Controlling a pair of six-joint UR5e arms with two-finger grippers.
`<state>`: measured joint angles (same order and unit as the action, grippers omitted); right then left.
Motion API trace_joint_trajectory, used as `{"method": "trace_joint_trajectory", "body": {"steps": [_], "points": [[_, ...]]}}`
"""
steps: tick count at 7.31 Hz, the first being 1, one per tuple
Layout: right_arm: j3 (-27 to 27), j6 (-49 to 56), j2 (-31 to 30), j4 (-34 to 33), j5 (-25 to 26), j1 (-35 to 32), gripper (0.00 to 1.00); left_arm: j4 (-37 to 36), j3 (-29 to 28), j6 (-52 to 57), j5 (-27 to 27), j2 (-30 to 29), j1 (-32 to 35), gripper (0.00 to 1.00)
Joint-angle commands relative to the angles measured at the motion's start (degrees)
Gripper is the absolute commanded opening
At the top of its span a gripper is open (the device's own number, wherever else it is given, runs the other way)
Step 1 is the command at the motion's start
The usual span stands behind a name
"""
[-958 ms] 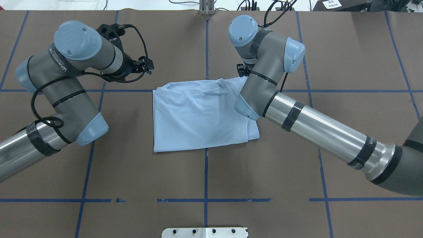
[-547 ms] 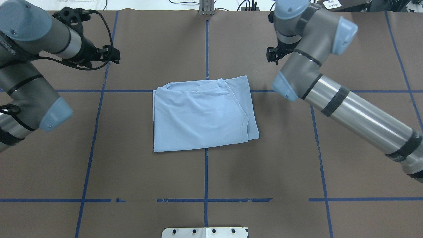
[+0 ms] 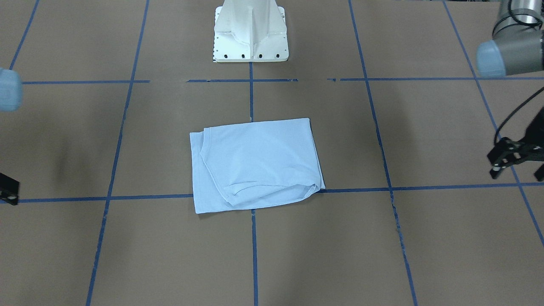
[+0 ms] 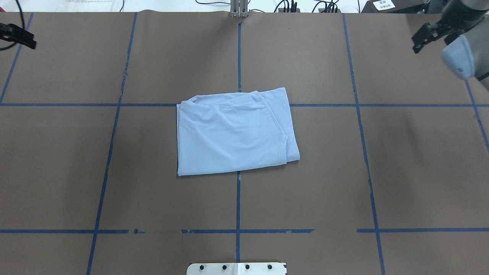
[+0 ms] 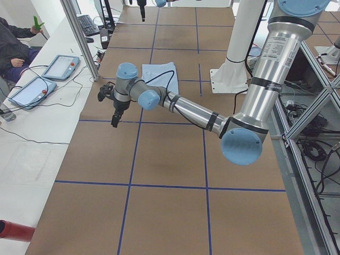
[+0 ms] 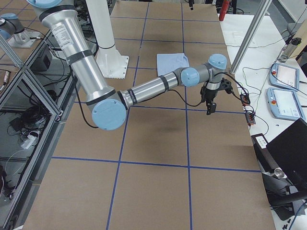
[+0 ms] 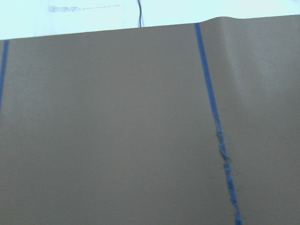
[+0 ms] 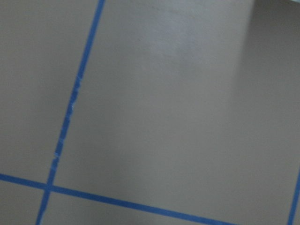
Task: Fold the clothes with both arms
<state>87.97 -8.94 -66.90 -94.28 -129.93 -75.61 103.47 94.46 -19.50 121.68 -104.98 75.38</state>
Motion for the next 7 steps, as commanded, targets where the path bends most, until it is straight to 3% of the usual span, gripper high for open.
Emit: {"method": "trace_joint_trajectory", "body": {"steps": [1,2,4,7], "points": [[5.4,11.6,-12.5,0.1,-9.3,-9.8,1.0,-1.1,-2.2,20.4,7.8,6.9,11.0,1.0],[9.0,11.7,-17.0,0.0,-9.4,-11.5,1.0,-0.4,-2.4,25.3,9.2,10.2,13.3,1.0],[10.6,10.8,-21.8,0.3,-8.8,-11.7,1.0,0.1,-2.9,23.5,8.4,15.0,13.4,1.0],[10.7,8.4,-26.5,2.6,-8.4,-11.6,1.0,0.3,-4.3,22.8,7.8,15.9,13.4,1.0]]}}
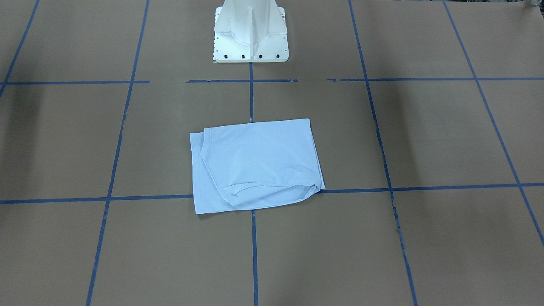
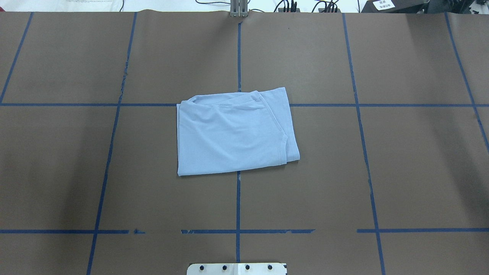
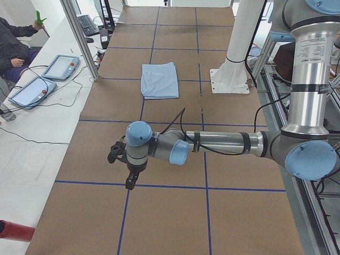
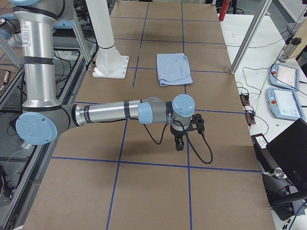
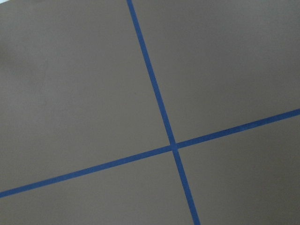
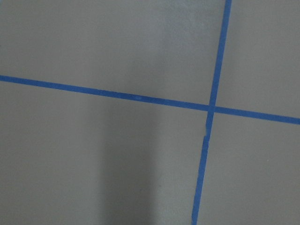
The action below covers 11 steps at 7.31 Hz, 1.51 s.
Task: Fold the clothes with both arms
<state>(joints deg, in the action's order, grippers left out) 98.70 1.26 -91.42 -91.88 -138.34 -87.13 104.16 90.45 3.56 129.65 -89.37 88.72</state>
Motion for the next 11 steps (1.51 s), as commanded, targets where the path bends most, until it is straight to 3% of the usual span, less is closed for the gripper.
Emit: {"method": "trace_joint_trajectory", "body": {"steps": [1,2,11], "points": [[0.5,-6.7,-2.8,0.3,0.1,-0.1,1.0,-3.4,0.3,-0.3,0.0,0.8,0.0,1.0],[0.1,-7.5,-3.2,0.6,0.2,-0.2,1.0,-6.5,0.7,0.0,0.3,0.7,0.0,1.0],[-1.4,-2.3,-5.2,0.9,-1.5,-4.6,1.0,-6.6,-0.1,0.0,0.6,1.0,0.0,1.0]]}}
